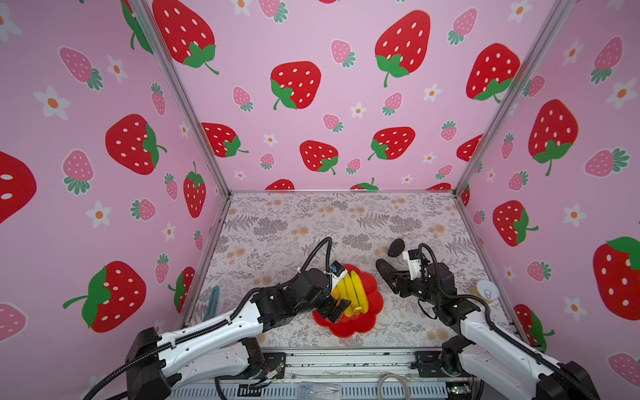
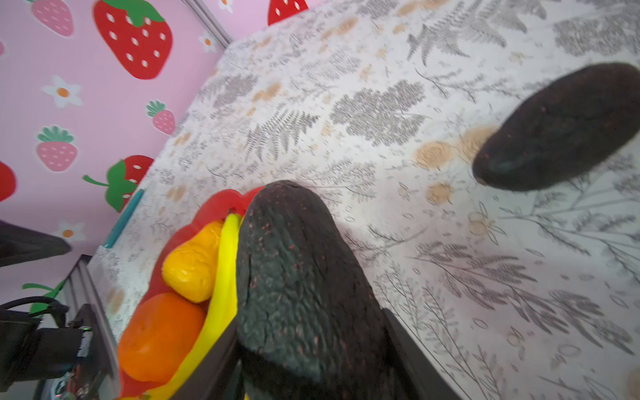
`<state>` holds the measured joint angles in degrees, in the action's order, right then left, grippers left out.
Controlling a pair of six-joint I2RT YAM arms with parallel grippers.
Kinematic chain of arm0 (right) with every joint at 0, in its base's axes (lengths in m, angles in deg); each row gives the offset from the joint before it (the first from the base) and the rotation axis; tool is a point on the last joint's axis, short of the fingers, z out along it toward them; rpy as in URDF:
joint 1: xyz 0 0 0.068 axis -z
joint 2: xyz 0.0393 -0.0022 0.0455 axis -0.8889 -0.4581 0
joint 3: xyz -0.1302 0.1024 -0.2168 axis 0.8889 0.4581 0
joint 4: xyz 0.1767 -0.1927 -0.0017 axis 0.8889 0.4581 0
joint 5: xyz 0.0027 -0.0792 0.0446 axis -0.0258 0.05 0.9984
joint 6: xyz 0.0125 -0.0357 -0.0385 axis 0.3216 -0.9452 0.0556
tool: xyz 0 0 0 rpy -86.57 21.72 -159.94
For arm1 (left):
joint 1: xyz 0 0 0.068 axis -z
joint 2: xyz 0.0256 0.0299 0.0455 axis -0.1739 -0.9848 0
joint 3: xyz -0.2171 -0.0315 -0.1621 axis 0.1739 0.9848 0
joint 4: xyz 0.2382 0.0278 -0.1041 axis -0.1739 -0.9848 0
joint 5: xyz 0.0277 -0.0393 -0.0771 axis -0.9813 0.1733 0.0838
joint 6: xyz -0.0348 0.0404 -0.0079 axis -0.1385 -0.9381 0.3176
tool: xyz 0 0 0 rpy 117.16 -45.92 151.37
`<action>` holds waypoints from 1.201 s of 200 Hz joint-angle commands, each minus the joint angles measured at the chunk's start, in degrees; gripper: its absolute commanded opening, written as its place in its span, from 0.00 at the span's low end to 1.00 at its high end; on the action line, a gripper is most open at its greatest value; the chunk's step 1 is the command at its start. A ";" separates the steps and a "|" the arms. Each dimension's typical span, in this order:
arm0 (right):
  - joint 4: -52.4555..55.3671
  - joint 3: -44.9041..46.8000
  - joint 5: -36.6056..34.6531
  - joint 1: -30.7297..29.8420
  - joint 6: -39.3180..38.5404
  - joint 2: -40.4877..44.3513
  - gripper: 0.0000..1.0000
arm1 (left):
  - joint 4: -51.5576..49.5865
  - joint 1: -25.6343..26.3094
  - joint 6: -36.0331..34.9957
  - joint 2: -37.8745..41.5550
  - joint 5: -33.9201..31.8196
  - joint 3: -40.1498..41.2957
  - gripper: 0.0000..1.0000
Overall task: Arrange fruit in a fruit bowl
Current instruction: Pick up the fruit from the center of the table, then place the fruit in the fruit bowl.
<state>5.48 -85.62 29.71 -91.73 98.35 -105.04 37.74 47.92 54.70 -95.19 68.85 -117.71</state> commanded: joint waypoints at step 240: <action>3.19 -8.05 -14.40 -18.64 4.76 -14.08 0.65 | 1.17 -0.34 -0.03 1.84 2.31 1.16 0.99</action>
<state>8.45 -91.57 16.42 -109.63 103.33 -118.30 39.69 47.83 54.73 -93.79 71.86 -116.68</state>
